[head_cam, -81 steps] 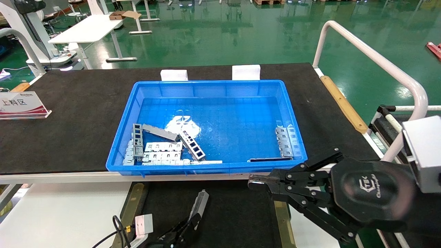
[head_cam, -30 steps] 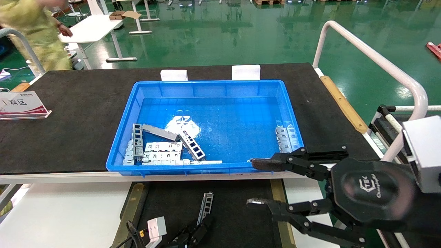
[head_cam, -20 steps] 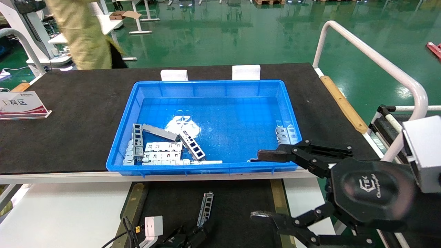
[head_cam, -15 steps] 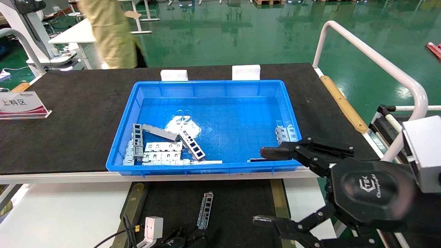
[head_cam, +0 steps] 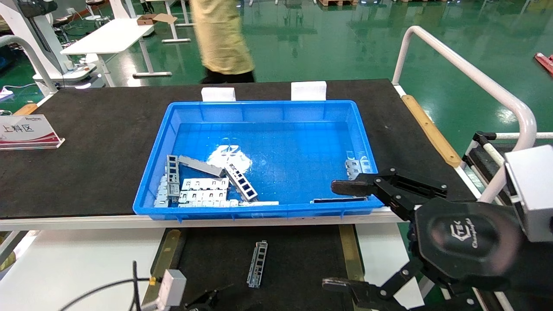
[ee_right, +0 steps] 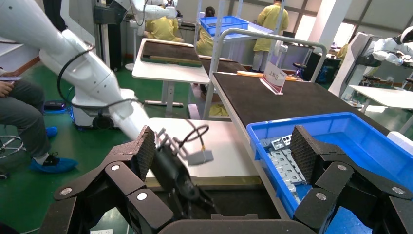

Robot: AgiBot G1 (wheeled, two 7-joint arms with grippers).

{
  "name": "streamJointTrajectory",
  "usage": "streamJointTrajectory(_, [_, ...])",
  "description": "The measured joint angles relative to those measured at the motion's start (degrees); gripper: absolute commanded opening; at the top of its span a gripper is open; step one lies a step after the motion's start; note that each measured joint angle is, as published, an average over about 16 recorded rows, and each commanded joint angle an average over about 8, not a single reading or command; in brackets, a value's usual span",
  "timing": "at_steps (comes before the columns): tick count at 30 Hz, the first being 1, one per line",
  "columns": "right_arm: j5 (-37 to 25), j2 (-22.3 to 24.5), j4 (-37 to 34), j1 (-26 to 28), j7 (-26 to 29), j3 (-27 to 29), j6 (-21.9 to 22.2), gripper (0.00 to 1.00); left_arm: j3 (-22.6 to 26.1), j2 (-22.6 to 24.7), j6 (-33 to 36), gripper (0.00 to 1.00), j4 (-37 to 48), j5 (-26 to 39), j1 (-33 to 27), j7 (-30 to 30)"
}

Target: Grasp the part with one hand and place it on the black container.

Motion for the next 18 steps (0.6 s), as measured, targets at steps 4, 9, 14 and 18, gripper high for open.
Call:
streamJointTrajectory(4, [0.0, 0.0, 0.0, 0.0, 0.0, 0.0, 0.0, 1.00, 1.1, -3.2, 2.6, 1.00, -2.0, 2.2, -2.1, -1.9])
streamJointTrajectory(9, [0.0, 0.0, 0.0, 0.0, 0.0, 0.0, 0.0, 1.00, 2.0, -6.5, 4.8, 1.00, -4.3, 4.1, -4.2, -3.4])
streamJointTrajectory(14, [0.0, 0.0, 0.0, 0.0, 0.0, 0.0, 0.0, 1.00, 2.2, -8.3, 5.9, 1.00, -5.8, 4.9, -5.2, -4.2])
streamJointTrajectory(18, [0.0, 0.0, 0.0, 0.0, 0.0, 0.0, 0.0, 1.00, 2.3, -9.1, 6.3, 1.00, -6.7, 5.2, -5.6, -4.5])
